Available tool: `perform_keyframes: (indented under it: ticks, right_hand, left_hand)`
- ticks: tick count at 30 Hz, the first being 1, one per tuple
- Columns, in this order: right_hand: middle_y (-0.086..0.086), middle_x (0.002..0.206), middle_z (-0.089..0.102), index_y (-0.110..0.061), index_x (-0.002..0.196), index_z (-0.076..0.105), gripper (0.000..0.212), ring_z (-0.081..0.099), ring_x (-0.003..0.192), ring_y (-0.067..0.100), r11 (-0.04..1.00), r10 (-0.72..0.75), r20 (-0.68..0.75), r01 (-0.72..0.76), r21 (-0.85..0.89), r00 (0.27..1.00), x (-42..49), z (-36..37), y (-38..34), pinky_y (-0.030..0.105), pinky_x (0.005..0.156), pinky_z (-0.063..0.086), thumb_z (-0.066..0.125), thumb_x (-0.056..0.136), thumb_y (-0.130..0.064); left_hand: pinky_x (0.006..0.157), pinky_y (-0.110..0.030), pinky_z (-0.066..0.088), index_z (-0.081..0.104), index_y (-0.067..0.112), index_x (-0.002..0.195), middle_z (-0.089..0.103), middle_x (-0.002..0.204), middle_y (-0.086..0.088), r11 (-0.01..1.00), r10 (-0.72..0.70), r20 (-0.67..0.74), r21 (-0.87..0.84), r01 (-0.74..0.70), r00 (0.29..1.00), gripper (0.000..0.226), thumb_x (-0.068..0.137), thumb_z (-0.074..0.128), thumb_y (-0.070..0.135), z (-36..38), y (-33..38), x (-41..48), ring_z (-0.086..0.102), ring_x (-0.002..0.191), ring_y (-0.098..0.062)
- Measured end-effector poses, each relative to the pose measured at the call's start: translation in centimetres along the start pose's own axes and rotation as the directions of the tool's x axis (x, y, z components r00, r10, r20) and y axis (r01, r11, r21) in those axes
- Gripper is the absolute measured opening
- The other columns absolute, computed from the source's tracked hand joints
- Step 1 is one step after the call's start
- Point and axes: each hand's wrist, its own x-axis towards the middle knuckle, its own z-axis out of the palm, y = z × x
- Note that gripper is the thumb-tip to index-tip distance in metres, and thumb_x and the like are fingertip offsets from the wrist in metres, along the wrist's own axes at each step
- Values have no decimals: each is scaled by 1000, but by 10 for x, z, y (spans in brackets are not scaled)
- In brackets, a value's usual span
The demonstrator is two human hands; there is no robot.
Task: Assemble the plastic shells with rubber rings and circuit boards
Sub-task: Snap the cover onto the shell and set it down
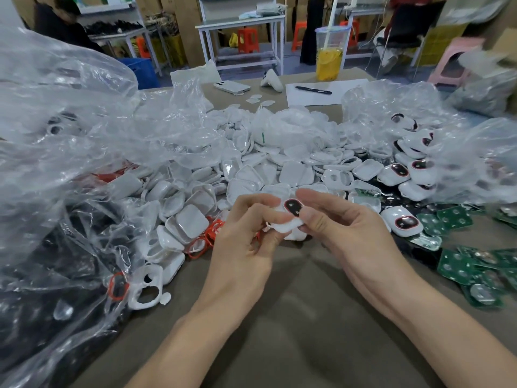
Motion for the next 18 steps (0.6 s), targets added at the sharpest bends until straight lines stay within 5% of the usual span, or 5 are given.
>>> perform_keyframes:
  ticks: [3,7,11,13,18]
  right_hand:
    - [-3,110,76,-38,109,76,47,69,108,14,1000,6,-30,-6,-12,1000,2,-4,2,28,95,50,86,63,-41]
    - [-3,106,76,-40,107,76,46,71,105,16,1000,-22,-64,22,-11,998,3,-3,1,26,91,52,82,61,-43]
    - [3,105,77,-33,105,78,41,71,102,22,997,-9,-47,13,72,999,3,-3,1,26,87,56,81,64,-40]
    - [4,106,76,-32,104,79,39,70,103,21,997,-4,-52,9,82,999,3,-3,1,31,93,56,79,66,-40]
    - [4,106,77,-35,101,79,27,71,104,22,999,-8,-16,8,35,1000,2,-1,4,32,95,55,70,76,-32]
  left_hand:
    - [82,-33,53,62,45,98,59,121,18,997,-46,98,-49,51,994,37,90,61,8,-2,1,-2,66,99,-10]
    - [76,-20,52,62,39,115,72,102,6,955,-174,138,-219,201,975,22,96,63,28,-7,4,0,68,82,-12]
    - [80,-34,56,71,18,116,74,91,-2,874,-267,232,-351,336,935,31,91,63,33,-4,1,6,64,75,-16]
    - [76,-29,56,73,8,112,73,90,-8,823,-268,283,-429,371,921,33,89,61,29,-3,-1,6,63,78,-16]
    - [87,-40,54,75,15,103,71,81,0,884,-259,257,-326,336,931,23,95,58,28,-3,-6,4,63,76,-15]
